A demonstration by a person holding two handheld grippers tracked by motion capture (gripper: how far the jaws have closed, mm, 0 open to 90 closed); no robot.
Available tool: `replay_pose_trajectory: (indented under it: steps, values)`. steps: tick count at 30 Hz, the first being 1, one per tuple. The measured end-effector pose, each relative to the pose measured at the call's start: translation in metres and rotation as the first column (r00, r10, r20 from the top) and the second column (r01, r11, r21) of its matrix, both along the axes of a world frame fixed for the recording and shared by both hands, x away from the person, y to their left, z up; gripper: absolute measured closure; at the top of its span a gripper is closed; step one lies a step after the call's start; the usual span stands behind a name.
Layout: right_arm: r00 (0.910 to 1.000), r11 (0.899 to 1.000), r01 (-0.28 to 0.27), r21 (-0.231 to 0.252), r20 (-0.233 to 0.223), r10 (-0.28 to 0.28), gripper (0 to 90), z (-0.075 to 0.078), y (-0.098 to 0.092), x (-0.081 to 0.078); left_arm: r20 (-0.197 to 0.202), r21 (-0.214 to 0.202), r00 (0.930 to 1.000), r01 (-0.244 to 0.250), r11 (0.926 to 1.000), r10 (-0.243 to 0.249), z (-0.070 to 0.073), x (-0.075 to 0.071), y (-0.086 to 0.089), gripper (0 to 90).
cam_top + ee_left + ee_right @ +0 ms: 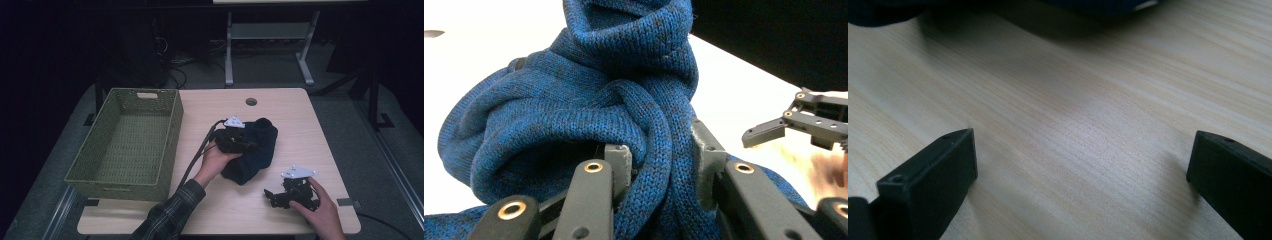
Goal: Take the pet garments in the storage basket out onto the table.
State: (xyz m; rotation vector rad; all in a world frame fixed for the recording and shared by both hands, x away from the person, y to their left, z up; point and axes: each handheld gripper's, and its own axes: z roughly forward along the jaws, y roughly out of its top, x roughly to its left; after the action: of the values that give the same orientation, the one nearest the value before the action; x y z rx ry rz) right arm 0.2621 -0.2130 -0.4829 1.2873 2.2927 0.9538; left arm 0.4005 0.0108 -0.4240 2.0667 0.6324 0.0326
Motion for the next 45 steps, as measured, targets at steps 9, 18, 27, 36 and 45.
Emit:
replay_pose_trajectory:
  steps: [9,18,27,36,45]
  values:
    - [1.0,1.0,0.005,0.005,-0.004,-0.005,0.0,0.0,0.0,0.0,0.011,0.067,0.9998,-0.015,0.9976,0.014,-0.012,0.001,-0.009,43.6]
    - [1.0,1.0,0.002,0.002,-0.004,-0.002,0.0,0.0,0.0,0.0,0.054,0.064,0.9983,-0.027,0.9976,0.023,0.004,-0.003,0.003,24.1]
    - [0.9999,1.0,0.006,0.004,-0.008,-0.006,0.0,0.0,0.0,-0.001,0.061,0.084,0.9979,-0.028,0.9961,0.023,0.014,-0.013,0.013,15.5]
    - [1.0,1.0,0.003,0.001,-0.006,-0.003,0.0,0.0,0.0,0.0,0.093,0.081,0.9951,-0.041,0.9959,0.033,0.022,-0.031,0.031,14.6]
    - [1.0,1.0,0.004,0.001,-0.007,-0.004,0.0,0.0,0.0,0.0,0.102,0.089,0.9928,-0.071,0.9935,0.062,0.02,-0.049,0.053,13.9]
